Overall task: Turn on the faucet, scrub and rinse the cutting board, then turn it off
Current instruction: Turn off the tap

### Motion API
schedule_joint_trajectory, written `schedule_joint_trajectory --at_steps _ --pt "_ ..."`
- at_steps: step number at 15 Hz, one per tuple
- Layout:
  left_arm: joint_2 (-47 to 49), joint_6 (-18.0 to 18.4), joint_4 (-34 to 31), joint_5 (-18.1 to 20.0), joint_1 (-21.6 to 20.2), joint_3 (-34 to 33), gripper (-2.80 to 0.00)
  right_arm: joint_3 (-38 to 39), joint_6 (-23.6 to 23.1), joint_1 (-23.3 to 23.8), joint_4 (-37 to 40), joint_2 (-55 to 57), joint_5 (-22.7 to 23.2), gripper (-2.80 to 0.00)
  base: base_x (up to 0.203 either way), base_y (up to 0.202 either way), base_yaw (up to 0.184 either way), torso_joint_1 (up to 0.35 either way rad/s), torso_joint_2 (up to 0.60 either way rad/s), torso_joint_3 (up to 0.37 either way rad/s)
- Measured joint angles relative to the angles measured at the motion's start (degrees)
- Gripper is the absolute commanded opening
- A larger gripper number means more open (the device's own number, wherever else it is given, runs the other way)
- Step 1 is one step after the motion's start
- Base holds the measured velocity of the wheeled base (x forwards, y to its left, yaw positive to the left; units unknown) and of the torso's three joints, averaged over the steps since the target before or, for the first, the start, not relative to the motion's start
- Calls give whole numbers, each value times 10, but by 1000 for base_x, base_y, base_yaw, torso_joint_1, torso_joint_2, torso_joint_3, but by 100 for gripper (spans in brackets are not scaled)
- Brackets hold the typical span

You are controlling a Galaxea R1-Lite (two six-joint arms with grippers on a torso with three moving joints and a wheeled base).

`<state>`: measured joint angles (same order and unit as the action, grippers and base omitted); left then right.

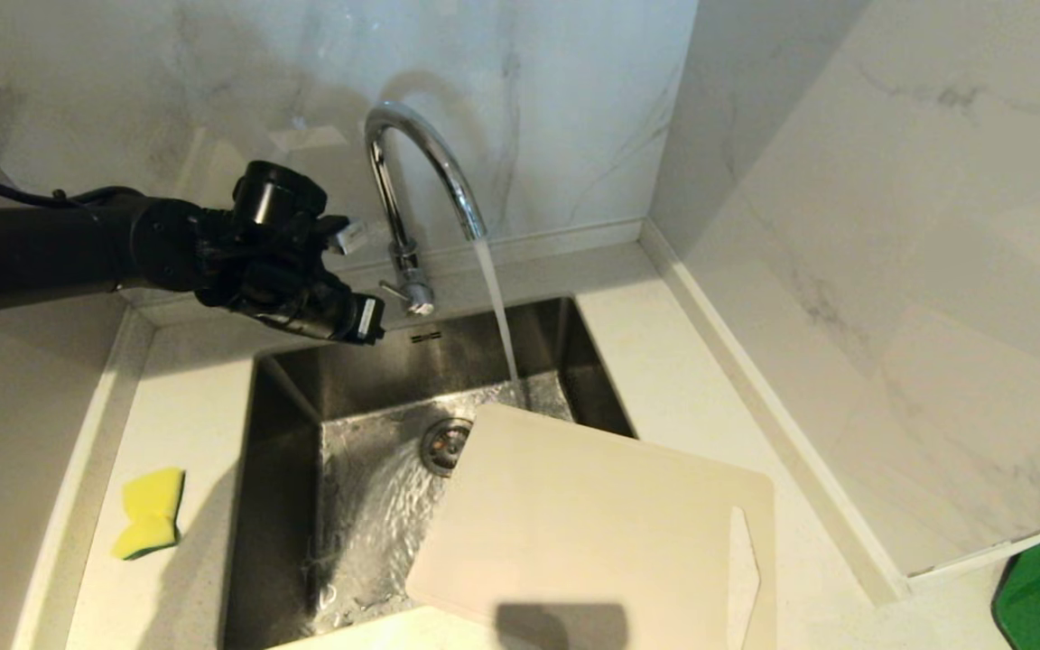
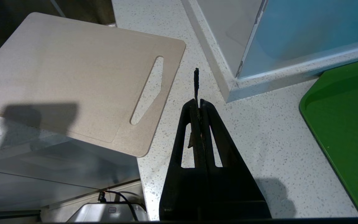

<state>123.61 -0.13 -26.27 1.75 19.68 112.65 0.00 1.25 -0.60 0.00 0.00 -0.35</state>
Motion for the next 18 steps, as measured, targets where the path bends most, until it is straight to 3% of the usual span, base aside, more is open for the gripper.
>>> schedule_joint_trajectory --at_steps 6,14,18 --pt "16 -8 61 -42 -1 0 -280 0 0 0 0 0 0 -280 0 0 0 0 0 0" --pt "39 -27 174 -58 -1 0 -280 0 0 0 0 0 0 -280 0 0 0 0 0 0" --pt "51 -26 184 -76 -1 0 -280 0 0 0 0 0 0 -280 0 0 0 0 0 0"
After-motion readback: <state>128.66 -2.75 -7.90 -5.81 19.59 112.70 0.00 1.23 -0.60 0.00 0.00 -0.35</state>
